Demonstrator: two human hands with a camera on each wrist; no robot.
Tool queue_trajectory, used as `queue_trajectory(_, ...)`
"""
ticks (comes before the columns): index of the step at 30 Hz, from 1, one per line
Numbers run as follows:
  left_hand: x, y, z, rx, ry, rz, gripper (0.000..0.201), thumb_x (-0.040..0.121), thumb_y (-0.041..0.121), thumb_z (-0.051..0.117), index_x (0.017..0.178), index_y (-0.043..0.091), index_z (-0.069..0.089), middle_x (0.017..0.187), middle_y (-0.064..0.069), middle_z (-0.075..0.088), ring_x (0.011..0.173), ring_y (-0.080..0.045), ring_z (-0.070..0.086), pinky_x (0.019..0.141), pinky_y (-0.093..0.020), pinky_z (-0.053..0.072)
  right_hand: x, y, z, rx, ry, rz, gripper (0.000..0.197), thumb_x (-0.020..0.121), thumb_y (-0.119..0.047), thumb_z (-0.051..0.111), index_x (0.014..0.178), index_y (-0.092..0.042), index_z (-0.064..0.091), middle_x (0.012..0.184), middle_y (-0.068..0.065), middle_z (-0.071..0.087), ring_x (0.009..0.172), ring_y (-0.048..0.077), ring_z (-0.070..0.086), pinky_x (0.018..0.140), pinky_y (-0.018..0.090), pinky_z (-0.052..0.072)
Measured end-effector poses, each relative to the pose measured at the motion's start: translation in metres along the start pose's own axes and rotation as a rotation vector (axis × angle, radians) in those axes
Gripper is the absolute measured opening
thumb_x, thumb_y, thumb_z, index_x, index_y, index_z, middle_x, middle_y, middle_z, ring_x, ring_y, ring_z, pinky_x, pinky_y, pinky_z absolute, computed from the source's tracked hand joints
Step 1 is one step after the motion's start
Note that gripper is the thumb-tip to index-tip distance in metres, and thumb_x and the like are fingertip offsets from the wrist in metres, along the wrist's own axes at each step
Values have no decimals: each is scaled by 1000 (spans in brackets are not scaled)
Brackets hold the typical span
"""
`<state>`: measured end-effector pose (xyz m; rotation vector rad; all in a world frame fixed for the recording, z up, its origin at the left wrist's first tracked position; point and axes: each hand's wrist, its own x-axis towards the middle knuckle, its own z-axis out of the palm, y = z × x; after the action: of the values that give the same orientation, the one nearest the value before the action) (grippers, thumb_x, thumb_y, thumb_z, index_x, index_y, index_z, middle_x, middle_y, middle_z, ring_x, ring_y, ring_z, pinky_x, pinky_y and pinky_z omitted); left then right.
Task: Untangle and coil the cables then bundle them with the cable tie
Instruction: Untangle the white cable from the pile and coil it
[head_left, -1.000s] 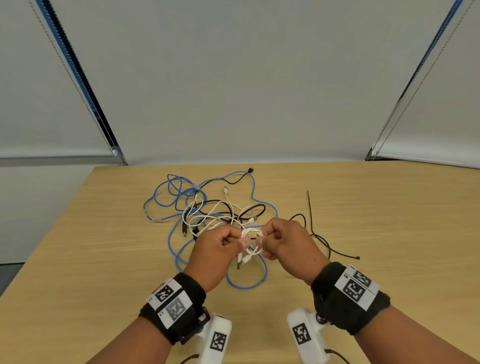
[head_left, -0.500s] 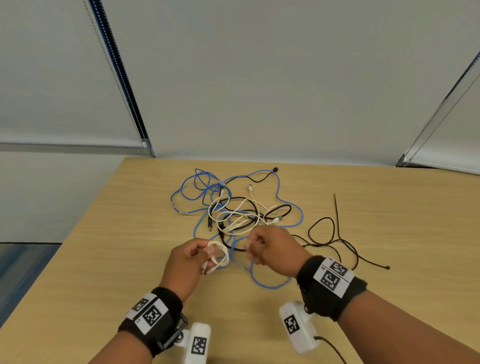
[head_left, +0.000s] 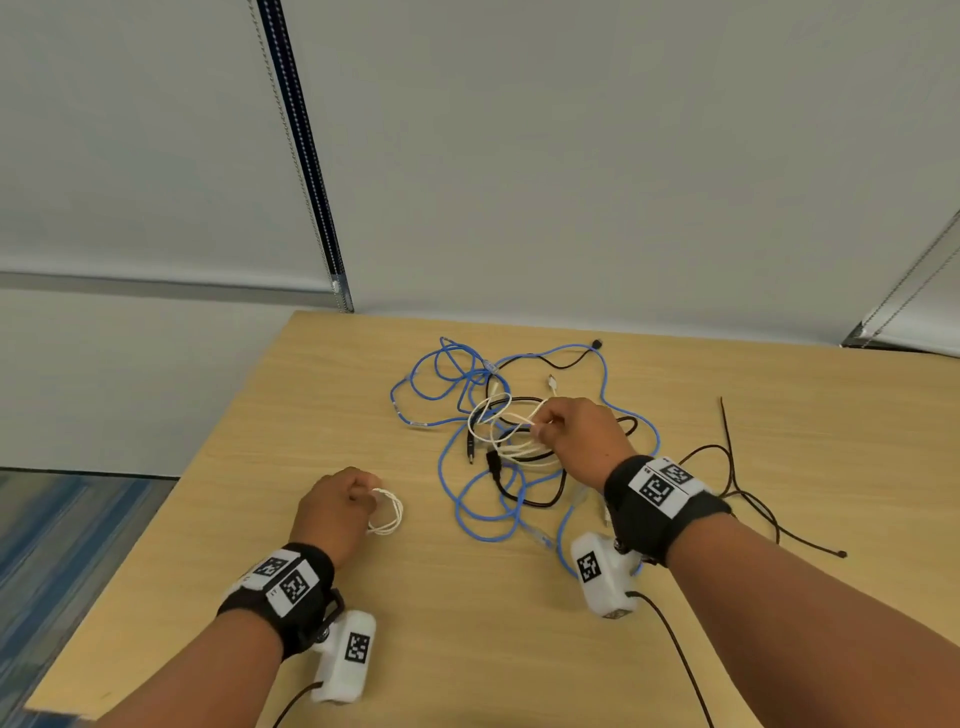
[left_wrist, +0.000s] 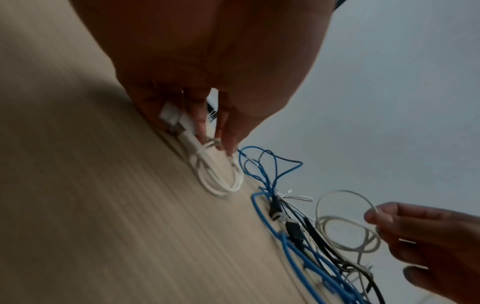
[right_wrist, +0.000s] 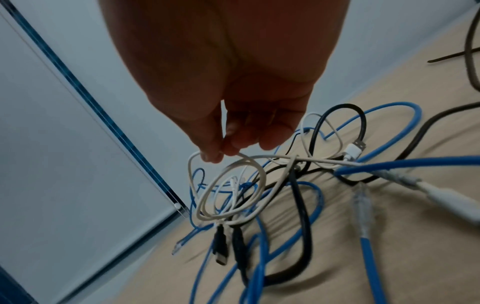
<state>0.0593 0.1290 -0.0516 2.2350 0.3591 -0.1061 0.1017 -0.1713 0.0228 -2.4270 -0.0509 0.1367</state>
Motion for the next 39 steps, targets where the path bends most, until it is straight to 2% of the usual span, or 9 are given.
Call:
queue_trajectory(4,-3,23,3,122,21,88,26,90,27,70,116,29,66,124,0,49,123,-25,49,105,-39,40,-10,-11,-9,85,83,-74,19,95,-22,65,77,-24,67,92,-3,71,86,17,62,69,25,46)
queue_trajectory(9,-26,91,19,-310,-184,316,36,93,31,69,128,29,61,115,7,63,98,-12,68,89,-30,50,-29,-30,-26,223,98,-161,12,95,-23,66,84,-23,71,85,-3,72,81,18,64,74,33,49)
queue_trajectory(12,-39,124,25,-517,-274,330,9,97,25,64,96,27,72,93,0,73,85,-13,72,78,-35,51,-40,-33,-40,348,96,-206,14,96,-21,64,83,-23,69,83,0,74,74,15,62,71,37,51)
queue_trajectory(15,-47,143,23,-716,-266,354,30,100,16,59,76,29,71,93,-1,75,84,-13,68,77,-35,51,-48,-20,-65,467,121,-179,17,99,-18,61,83,-22,65,77,-6,73,71,5,62,66,29,50)
queue_trajectory(20,-60,178,26,-716,-203,433,23,98,12,61,85,22,78,77,-3,71,71,-17,65,71,-34,55,-62,3,-95,664,105,-168,16,99,-17,57,84,-19,61,67,-8,62,70,11,61,63,28,52)
queue_trajectory(26,-68,184,33,-466,12,466,14,89,14,74,89,27,81,64,6,68,52,-4,56,51,-16,48,-78,30,-117,796,111,-85,19,99,-12,54,83,-16,64,66,-13,61,54,11,45,48,27,45)
queue_trajectory(29,-71,181,38,-416,63,447,12,85,20,78,82,31,80,67,-11,66,57,-10,52,51,-20,45,-81,47,-126,770,167,-71,20,97,-14,59,80,-18,68,68,-13,62,49,9,38,43,23,35)
queue_trajectory(33,-85,180,48,-384,127,414,11,87,23,75,78,28,77,72,-16,64,61,-21,51,64,-36,47,-86,59,-129,567,144,-86,15,96,-16,63,85,-15,73,65,-19,63,54,-4,52,56,17,40)
queue_trajectory(39,-105,202,65,-381,3,492,9,88,20,74,80,24,76,56,13,50,55,-6,45,58,-17,43,-92,33,-126,180,153,-250,33,94,-37,66,127,-34,63,124,-16,62,111,2,58,91,21,43)
